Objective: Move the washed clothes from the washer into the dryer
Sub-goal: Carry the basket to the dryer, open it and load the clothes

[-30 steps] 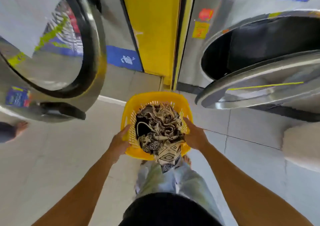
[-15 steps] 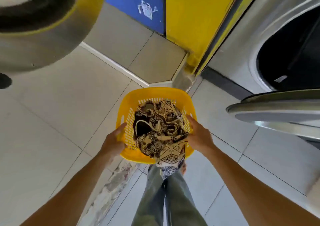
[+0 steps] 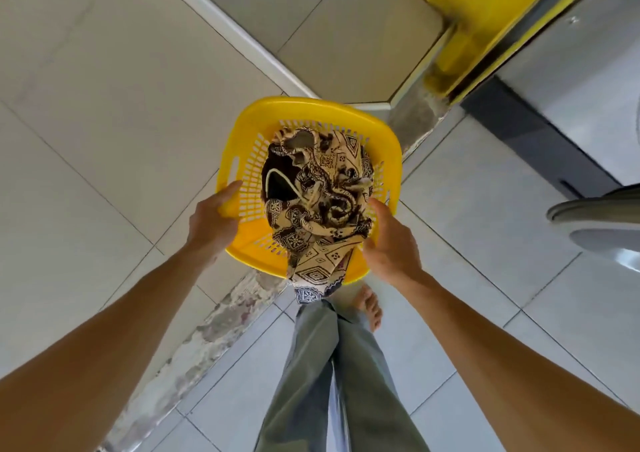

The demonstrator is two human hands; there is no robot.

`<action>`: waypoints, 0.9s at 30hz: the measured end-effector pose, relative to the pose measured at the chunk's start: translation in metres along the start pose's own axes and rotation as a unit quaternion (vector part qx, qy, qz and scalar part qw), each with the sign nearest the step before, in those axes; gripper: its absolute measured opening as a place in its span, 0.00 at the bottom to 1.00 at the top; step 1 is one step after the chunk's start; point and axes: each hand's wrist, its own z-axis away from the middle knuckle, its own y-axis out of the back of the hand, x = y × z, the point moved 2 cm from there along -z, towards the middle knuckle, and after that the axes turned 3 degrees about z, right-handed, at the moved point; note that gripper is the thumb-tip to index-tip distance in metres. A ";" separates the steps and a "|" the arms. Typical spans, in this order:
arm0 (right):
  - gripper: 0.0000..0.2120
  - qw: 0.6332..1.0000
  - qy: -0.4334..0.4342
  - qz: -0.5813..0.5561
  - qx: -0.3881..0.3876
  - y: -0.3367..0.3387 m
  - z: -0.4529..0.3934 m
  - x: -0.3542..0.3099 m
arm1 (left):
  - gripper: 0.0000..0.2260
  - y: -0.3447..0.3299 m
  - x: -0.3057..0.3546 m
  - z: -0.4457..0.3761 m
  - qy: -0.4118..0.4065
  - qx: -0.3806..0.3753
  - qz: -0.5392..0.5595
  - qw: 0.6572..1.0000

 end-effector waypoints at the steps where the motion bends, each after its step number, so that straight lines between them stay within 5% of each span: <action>1: 0.35 1.000 -0.001 -0.002 0.004 -0.003 -0.001 0.000 | 0.36 0.000 0.001 -0.002 0.001 -0.006 -0.017 1.000; 9: 0.40 1.000 -0.022 -0.012 -0.009 0.012 0.013 -0.010 | 0.30 0.008 0.049 0.041 -0.017 0.008 0.002 1.000; 14: 0.33 0.995 -0.056 -0.073 0.043 0.090 0.058 -0.013 | 0.31 -0.016 0.112 0.114 -0.059 -0.085 0.038 0.994; 21: 0.27 0.948 -0.047 -0.017 0.315 0.199 0.174 -0.018 | 0.30 -0.073 0.219 0.227 -0.243 -0.268 0.037 0.931; 27: 0.21 0.819 -0.122 -0.111 0.550 0.260 0.270 -0.004 | 0.34 -0.100 0.299 0.306 -0.351 -0.361 0.038 0.863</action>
